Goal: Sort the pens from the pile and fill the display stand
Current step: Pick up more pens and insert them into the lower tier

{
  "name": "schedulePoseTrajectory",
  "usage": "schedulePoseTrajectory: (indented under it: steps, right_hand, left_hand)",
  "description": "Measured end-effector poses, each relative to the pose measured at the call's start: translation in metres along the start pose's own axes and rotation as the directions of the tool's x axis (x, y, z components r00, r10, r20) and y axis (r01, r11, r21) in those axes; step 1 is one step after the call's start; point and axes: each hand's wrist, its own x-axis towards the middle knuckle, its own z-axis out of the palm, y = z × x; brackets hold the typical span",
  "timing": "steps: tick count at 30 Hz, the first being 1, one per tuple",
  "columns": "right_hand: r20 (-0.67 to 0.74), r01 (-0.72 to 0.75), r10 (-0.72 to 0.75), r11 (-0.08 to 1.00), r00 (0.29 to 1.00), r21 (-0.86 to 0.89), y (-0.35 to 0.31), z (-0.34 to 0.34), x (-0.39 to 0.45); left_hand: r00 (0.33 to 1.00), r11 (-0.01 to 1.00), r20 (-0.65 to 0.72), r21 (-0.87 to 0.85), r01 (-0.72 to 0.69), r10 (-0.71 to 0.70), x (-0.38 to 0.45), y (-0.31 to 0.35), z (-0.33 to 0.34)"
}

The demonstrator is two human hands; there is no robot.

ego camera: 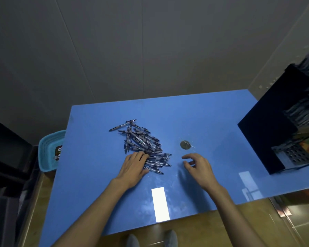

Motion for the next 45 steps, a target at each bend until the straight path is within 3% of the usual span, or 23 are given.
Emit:
schedulePoseTrajectory:
  steps: [12, 18, 24, 28, 33, 38, 45]
  right_hand:
    - [0.001, 0.012, -0.012, 1.0, 1.0, 0.004, 0.004, -0.001, -0.001]
    - [0.026, 0.007, -0.007, 1.0, 1.0, 0.001, 0.007, 0.004, -0.007]
    - [0.054, 0.013, -0.012, 1.0, 0.998, -0.014, 0.006, 0.012, -0.012]
    - [0.05, 0.01, -0.009, 1.0, 0.999, -0.018, 0.004, 0.012, -0.011]
    - [0.049, 0.009, -0.009, 1.0, 0.999, -0.019, 0.005, 0.01, -0.013]
    - [0.042, -0.004, 0.004, 1.0, 0.999, -0.017, 0.012, 0.005, -0.017]
    - [0.037, -0.016, 0.017, 0.999, 0.999, -0.034, 0.019, -0.001, -0.02]
  left_hand:
    - [0.989, 0.999, 0.149, 0.028, -0.022, 0.018, -0.002, 0.001, -0.003]
    - [0.98, 0.99, 0.195, 0.122, -0.064, 0.039, -0.007, 0.011, -0.003]
    - [0.983, 0.992, 0.184, 0.121, -0.039, 0.016, -0.015, 0.01, 0.0]
    - [0.984, 0.987, 0.165, 0.127, -0.095, 0.074, -0.024, 0.011, 0.01]
    - [0.993, 0.968, 0.109, 0.243, -0.063, 0.037, -0.025, 0.013, 0.014]
    - [0.995, 0.989, 0.102, 0.144, -0.034, 0.019, -0.006, 0.011, 0.008]
    - [0.99, 0.988, 0.142, 0.153, -0.01, -0.012, 0.004, 0.005, 0.002]
